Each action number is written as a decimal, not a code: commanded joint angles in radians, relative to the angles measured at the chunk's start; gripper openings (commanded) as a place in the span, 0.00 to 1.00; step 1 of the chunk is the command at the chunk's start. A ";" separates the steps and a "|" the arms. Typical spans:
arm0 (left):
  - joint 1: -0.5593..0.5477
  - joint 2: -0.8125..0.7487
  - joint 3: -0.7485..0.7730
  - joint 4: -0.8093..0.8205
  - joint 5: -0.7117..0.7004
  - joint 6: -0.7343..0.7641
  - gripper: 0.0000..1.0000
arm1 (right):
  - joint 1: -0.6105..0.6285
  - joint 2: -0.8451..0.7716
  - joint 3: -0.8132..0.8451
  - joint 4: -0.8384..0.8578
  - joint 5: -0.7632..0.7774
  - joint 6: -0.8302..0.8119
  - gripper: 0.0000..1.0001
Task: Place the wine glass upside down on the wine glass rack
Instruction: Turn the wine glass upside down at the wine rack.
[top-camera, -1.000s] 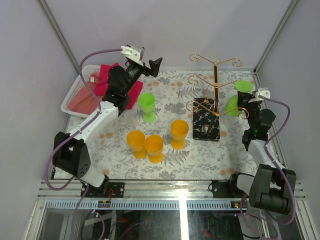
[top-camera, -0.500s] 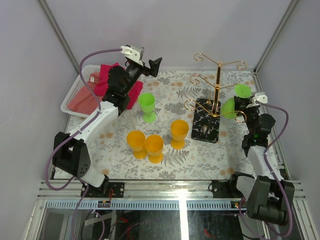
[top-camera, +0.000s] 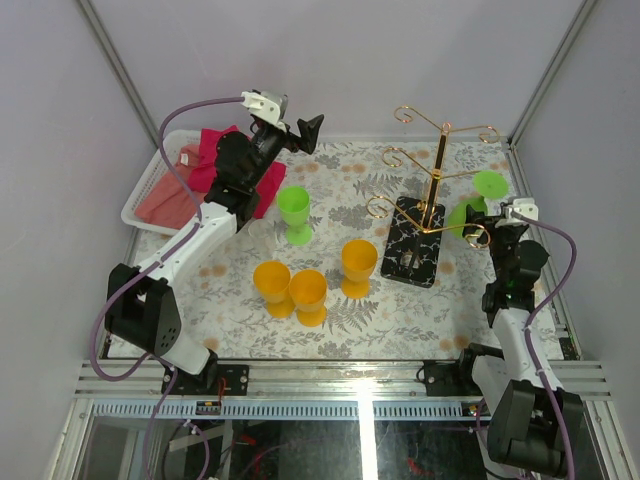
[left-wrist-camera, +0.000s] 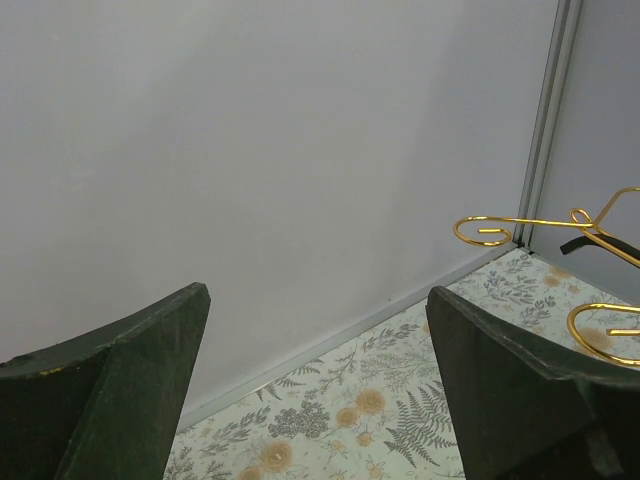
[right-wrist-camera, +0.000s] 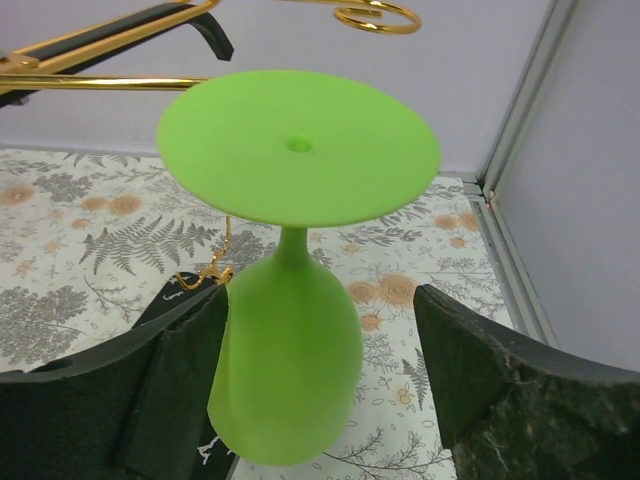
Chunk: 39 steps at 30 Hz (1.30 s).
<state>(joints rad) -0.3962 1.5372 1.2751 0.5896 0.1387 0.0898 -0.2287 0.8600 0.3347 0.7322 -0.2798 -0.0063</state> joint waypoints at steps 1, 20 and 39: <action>0.008 -0.006 0.016 0.021 -0.006 0.006 0.89 | 0.006 -0.015 -0.009 0.027 0.053 0.003 0.84; 0.008 0.015 0.035 0.010 -0.003 0.009 0.90 | 0.008 -0.074 -0.039 -0.090 0.331 0.039 0.98; 0.009 0.041 0.099 -0.047 -0.014 -0.003 0.91 | 0.006 -0.171 0.026 -0.332 0.835 0.043 0.99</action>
<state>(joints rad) -0.3962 1.5593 1.3300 0.5278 0.1375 0.0898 -0.2268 0.7147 0.2790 0.4377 0.3935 0.0204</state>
